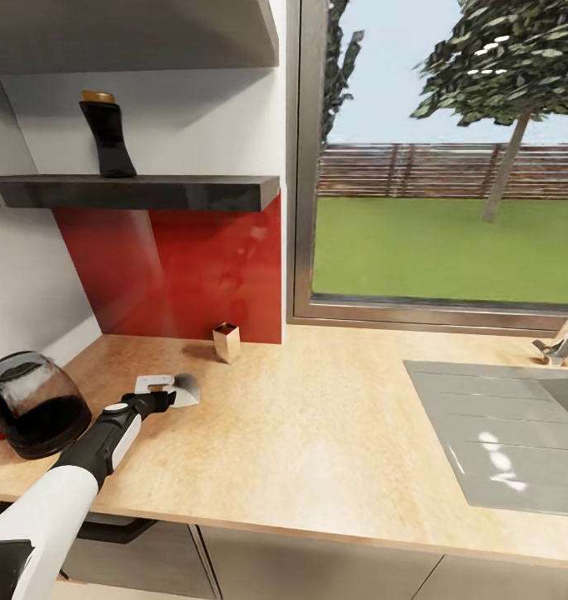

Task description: Set up a coffee station on the kitchen countertop: keep the coffee maker on the countertop, move the bottle of coffee from the kitchen shelf to the counter next to the coffee maker, place a paper coffee filter on top of the coffee maker, put the saucer next to the coffee maker with the coffee cup on the saucer, and place the electric kettle next to the coffee maker.

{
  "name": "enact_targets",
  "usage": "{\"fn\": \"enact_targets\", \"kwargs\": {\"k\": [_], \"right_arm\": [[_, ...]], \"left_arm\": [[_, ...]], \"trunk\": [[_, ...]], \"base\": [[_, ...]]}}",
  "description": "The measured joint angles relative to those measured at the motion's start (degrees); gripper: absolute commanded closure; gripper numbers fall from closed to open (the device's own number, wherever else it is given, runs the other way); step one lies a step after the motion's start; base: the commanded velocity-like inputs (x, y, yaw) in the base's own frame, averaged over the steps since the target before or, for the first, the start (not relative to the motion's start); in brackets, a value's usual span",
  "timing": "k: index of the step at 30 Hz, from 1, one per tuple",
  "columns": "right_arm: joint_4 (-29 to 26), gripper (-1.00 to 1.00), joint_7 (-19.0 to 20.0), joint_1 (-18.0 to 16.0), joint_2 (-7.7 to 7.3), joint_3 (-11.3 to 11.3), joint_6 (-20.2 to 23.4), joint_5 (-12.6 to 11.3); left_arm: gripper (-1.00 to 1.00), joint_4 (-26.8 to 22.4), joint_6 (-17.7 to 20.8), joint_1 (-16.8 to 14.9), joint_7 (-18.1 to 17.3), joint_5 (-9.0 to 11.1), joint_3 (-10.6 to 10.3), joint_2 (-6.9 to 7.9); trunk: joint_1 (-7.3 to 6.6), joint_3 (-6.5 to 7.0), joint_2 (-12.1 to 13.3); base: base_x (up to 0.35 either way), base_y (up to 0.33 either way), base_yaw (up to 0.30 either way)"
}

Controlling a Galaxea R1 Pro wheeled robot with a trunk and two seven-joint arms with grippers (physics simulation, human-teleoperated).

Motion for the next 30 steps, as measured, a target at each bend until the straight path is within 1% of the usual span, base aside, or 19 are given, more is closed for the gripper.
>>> {"fn": "enact_targets", "kwargs": {"k": [1,5,7,10,14,20,24,29,30], "right_arm": [[0.3,-1.00,0.0,-0.1,0.32,0.3,0.3,0.3],[0.6,-1.00,0.0,-0.1,1.61,0.3,0.4,0.3],[0.4,-1.00,0.0,-0.1,1.78,0.3,0.3,0.3],[0.3,-1.00,0.0,-0.1,1.86,0.3,0.3,0.3],[0.3,-1.00,0.1,-0.1,1.83,0.2,0.3,0.3],[0.4,-1.00,0.0,-0.1,1.77,0.2,0.3,0.3],[0.4,-1.00,0.0,-0.1,1.66,0.2,0.4,0.3],[0.4,-1.00,0.1,-0.1,1.60,0.2,0.4,0.4],[0.4,-1.00,0.1,-0.1,1.59,0.2,0.4,0.4]], "left_arm": [[-1.00,0.3,-0.3,0.3,0.3,-0.2,0.2,-0.17],[-1.00,1.0,-1.6,1.6,0.0,-0.2,-0.1,-0.16],[-1.00,0.3,-1.0,0.9,-0.3,-0.3,-0.4,-0.18],[-1.00,-0.6,0.0,-0.1,-0.4,-0.5,-0.8,-0.19],[-1.00,-0.8,1.2,-0.2,-0.4,-0.6,-1.0,-0.20],[-1.00,-0.8,1.3,-0.3,-0.4,-0.7,-1.0,-0.27],[-1.00,-0.8,1.3,-0.3,-0.4,-1.4,-0.9,-0.34],[-1.00,-0.7,1.3,-0.3,-0.4,-1.6,-0.9,-0.39],[-1.00,-0.7,1.3,-0.3,-0.5,-1.8,-1.2,-0.42]], "trunk": [[0.01,0.00,0.0],[0.00,0.00,0.0],[0.00,0.01,0.0],[0.00,0.01,0.0],[-0.01,0.00,0.0],[0.00,0.00,0.0],[-0.01,0.00,0.0],[0.00,0.00,0.0],[0.00,0.00,0.0]], "base": [[0.000,0.000,0.000],[0.000,0.000,0.000],[0.000,0.000,0.000],[0.031,0.000,0.000],[0.142,0.000,0.000],[0.027,0.000,0.000],[0.138,0.000,0.000],[0.072,0.000,0.000],[0.019,0.000,0.000]]}}
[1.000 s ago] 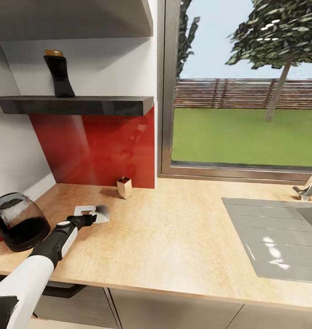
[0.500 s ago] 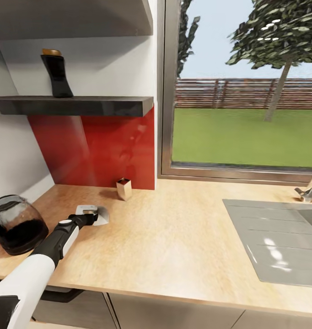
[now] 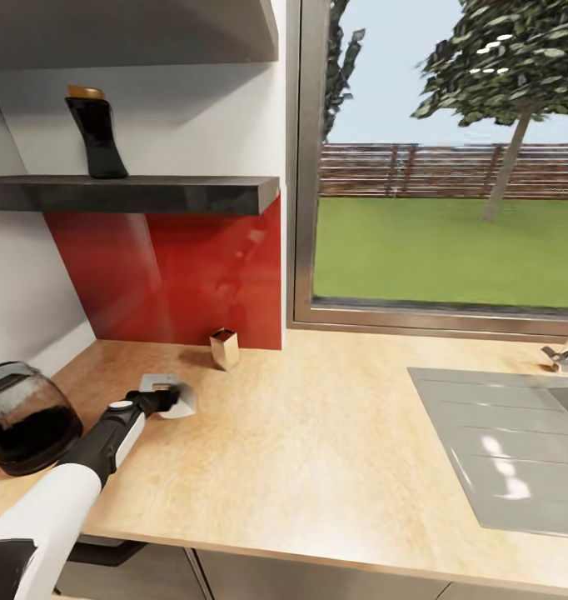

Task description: Set up a coffee station on the kitchen countertop: keep the coffee maker on the countertop, move the bottle of coffee from the kitchen shelf to the counter next to the coffee maker, place a paper coffee filter on top of the coffee maker, put the saucer next to the coffee maker with the coffee cup on the saucer, and place the electric kettle next to the coffee maker.

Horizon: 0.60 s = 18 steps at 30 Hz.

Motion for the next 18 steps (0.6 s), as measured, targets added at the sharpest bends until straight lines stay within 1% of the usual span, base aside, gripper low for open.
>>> {"fn": "enact_targets", "kwargs": {"k": [5,11,15,18], "right_arm": [[0.0,-1.00,0.0,0.0,-0.01,0.0,0.0,0.0],[0.0,-1.00,0.0,0.0,-0.01,0.0,0.1,0.0],[0.0,-1.00,0.0,0.0,-0.01,0.0,0.1,0.0],[0.0,-1.00,0.0,0.0,-0.01,0.0,0.1,0.0]], "left_arm": [[-1.00,0.0,0.0,0.0,-0.1,-0.3,-3.7,0.00],[-1.00,0.0,0.1,0.0,-0.2,-0.5,-6.1,0.00],[-1.00,0.0,0.1,0.0,-0.3,-0.6,-10.0,0.24],[-1.00,0.0,0.2,-0.1,-0.3,-0.6,-11.2,0.36]], "trunk": [[0.00,0.00,0.0],[0.00,0.00,0.0],[0.00,0.00,0.0],[0.00,0.00,0.0]], "base": [[0.007,0.000,0.000],[0.001,0.000,0.000],[0.000,0.000,0.000],[0.000,0.000,0.000]]}}
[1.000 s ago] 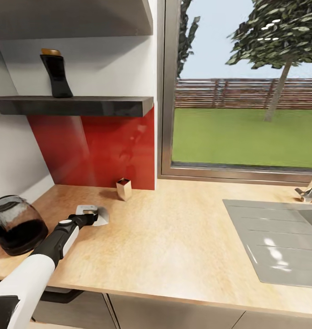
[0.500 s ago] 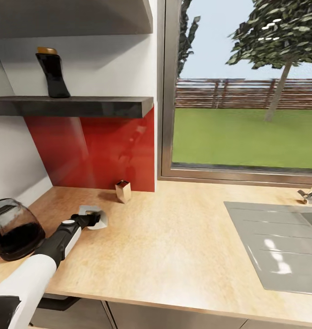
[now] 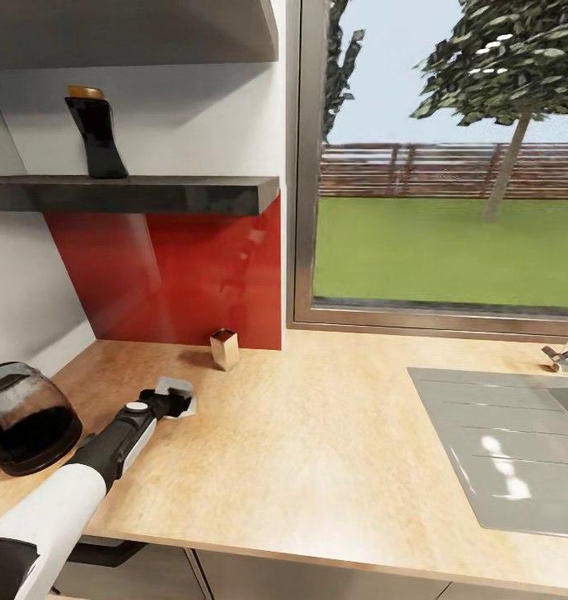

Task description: Set up a coffee station on the kitchen countertop: keep the coffee maker on the countertop, move the bottle of coffee from the kitchen shelf to the counter next to the coffee maker, place a paper coffee filter on top of the coffee maker, put the saucer next to the coffee maker with the coffee cup on the saucer, and place the electric kettle next to the coffee maker.

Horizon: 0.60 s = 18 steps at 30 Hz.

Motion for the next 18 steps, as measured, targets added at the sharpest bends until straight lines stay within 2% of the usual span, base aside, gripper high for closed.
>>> {"fn": "enact_targets", "kwargs": {"k": [9,13,18], "right_arm": [[0.0,-1.00,0.0,0.0,-0.07,0.0,0.0,0.0],[0.0,-1.00,0.0,0.0,-0.08,0.0,0.0,0.0],[0.0,-1.00,0.0,0.0,-0.08,0.0,0.0,0.0]], "left_arm": [[-1.00,0.1,0.0,0.0,0.0,-0.3,-0.9,0.11],[-1.00,0.1,-0.1,0.1,0.0,-1.6,-0.9,0.20],[-1.00,0.1,-0.1,0.1,0.1,-2.2,-0.8,0.26]], "trunk": [[0.00,0.00,0.0],[0.00,0.00,0.0],[0.00,0.00,0.0]], "base": [[0.000,0.000,0.000],[0.000,0.000,0.000],[0.000,0.000,0.000]]}}
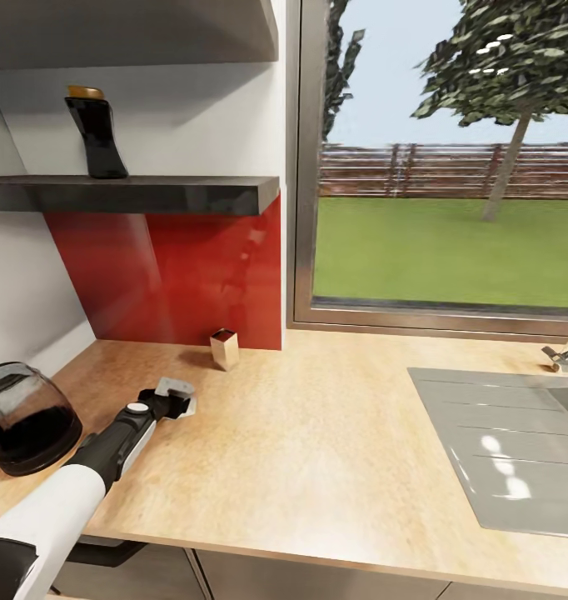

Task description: Set up a coffee station on the kitchen countertop: keep the coffee maker on the countertop, move the bottle of coffee from the kitchen shelf to the counter next to the coffee maker, place a paper coffee filter on top of the coffee maker, put the saucer next to the coffee maker with the coffee cup on the saucer, and place the electric kettle next to the coffee maker.

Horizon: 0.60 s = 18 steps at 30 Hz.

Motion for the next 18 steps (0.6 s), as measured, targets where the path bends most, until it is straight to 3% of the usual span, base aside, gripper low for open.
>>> {"fn": "enact_targets", "kwargs": {"k": [10,18], "right_arm": [[0.0,-1.00,0.0,0.0,0.00,0.0,0.0,0.0],[0.0,-1.00,0.0,0.0,0.01,0.0,0.0,0.0]], "left_arm": [[-1.00,0.4,0.0,0.0,0.1,0.0,0.5,0.26],[-1.00,0.5,0.0,0.0,0.1,0.0,0.5,0.24]], "trunk": [[-0.01,0.00,0.0],[0.00,0.00,0.0]], "base": [[0.111,0.084,0.000],[0.023,0.011,0.000]]}}
